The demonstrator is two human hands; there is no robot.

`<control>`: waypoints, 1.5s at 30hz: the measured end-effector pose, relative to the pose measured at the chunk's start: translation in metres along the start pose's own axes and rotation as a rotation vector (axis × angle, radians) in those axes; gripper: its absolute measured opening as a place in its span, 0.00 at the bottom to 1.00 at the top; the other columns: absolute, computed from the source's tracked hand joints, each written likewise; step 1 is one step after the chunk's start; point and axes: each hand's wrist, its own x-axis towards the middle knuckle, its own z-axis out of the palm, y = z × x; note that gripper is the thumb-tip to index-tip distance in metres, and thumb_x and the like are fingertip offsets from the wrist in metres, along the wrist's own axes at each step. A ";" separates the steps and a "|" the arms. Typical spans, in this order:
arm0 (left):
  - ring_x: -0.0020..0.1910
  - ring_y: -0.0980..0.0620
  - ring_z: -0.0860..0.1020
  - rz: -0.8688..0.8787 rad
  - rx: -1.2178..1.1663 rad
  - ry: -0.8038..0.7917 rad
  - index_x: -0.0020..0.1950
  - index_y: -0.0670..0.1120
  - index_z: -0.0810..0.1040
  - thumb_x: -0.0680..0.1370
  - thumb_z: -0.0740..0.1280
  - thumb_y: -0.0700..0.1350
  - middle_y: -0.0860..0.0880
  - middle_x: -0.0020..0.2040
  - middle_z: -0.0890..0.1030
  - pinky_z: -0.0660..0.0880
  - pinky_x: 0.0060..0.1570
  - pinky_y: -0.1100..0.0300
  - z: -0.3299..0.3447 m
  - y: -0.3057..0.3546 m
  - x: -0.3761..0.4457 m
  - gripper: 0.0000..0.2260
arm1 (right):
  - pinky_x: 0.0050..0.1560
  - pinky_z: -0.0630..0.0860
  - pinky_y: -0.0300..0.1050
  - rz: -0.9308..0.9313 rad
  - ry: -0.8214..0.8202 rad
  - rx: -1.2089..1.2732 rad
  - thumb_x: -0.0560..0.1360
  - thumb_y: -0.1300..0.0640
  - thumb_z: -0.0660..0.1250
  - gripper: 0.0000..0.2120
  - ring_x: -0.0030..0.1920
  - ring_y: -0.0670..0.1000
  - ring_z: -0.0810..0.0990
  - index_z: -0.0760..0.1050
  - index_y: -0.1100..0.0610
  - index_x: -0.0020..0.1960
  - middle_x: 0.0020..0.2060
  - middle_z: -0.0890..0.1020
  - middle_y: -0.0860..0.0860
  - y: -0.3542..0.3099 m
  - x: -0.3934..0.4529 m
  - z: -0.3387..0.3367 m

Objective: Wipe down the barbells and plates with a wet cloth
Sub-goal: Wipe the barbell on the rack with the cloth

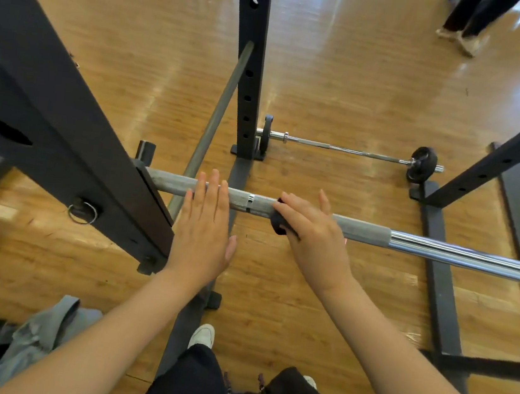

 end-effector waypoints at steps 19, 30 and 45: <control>0.72 0.39 0.57 0.138 -0.087 0.014 0.72 0.37 0.58 0.59 0.80 0.44 0.36 0.73 0.63 0.42 0.72 0.47 -0.003 0.036 0.027 0.48 | 0.63 0.62 0.66 -0.003 0.037 -0.061 0.61 0.72 0.75 0.15 0.47 0.59 0.83 0.81 0.65 0.47 0.46 0.83 0.60 -0.002 0.003 -0.006; 0.73 0.40 0.56 0.163 -0.087 0.003 0.72 0.37 0.58 0.62 0.76 0.40 0.37 0.73 0.63 0.43 0.72 0.49 -0.005 0.032 0.027 0.43 | 0.66 0.59 0.67 0.123 0.108 -0.068 0.69 0.66 0.71 0.12 0.55 0.51 0.80 0.82 0.61 0.53 0.53 0.83 0.55 0.042 -0.041 -0.041; 0.74 0.42 0.55 0.182 0.036 -0.090 0.74 0.36 0.55 0.64 0.75 0.46 0.38 0.74 0.61 0.51 0.70 0.45 -0.012 0.030 0.025 0.45 | 0.65 0.55 0.66 -0.008 0.027 -0.049 0.68 0.68 0.70 0.13 0.52 0.55 0.83 0.81 0.62 0.52 0.52 0.83 0.57 0.004 -0.005 -0.007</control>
